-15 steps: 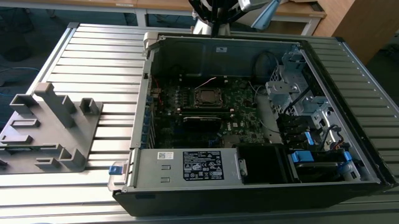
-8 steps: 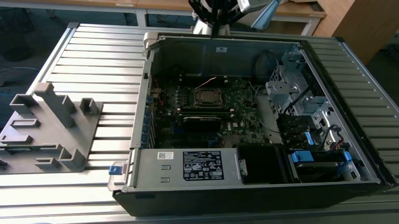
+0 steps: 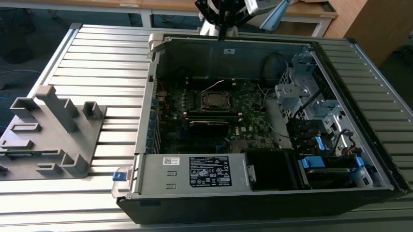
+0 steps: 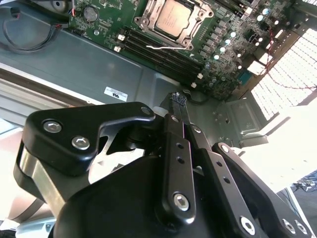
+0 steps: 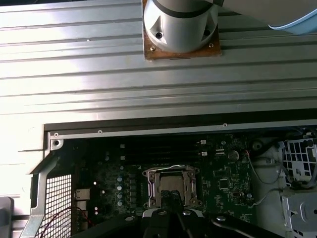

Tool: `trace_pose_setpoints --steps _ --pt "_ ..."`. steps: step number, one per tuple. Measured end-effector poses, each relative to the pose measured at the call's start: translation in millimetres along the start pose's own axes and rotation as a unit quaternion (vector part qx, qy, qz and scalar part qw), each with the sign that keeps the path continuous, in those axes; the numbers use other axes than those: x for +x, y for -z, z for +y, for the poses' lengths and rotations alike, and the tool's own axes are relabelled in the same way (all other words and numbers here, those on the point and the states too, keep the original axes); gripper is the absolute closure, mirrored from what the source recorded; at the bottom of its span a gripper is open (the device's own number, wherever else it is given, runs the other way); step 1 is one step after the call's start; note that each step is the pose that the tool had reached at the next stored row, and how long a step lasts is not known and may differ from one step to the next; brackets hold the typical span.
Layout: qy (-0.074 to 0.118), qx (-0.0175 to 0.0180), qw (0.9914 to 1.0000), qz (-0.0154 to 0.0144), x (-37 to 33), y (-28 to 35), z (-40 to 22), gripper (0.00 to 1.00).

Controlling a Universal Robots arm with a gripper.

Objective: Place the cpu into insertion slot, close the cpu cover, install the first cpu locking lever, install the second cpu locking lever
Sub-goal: 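Install the first cpu locking lever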

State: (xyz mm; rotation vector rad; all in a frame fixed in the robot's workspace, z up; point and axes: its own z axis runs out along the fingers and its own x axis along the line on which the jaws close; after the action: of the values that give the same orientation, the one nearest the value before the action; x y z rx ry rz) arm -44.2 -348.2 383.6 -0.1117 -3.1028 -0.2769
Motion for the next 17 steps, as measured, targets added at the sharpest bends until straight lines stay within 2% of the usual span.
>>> trace_pose_setpoints --steps 10,17 --pt "0.0 0.0 1.0 0.0 -0.2 -7.3 -1.3 0.89" --pt "0.0 0.0001 1.0 0.0 -0.5 -15.4 -2.8 0.89"
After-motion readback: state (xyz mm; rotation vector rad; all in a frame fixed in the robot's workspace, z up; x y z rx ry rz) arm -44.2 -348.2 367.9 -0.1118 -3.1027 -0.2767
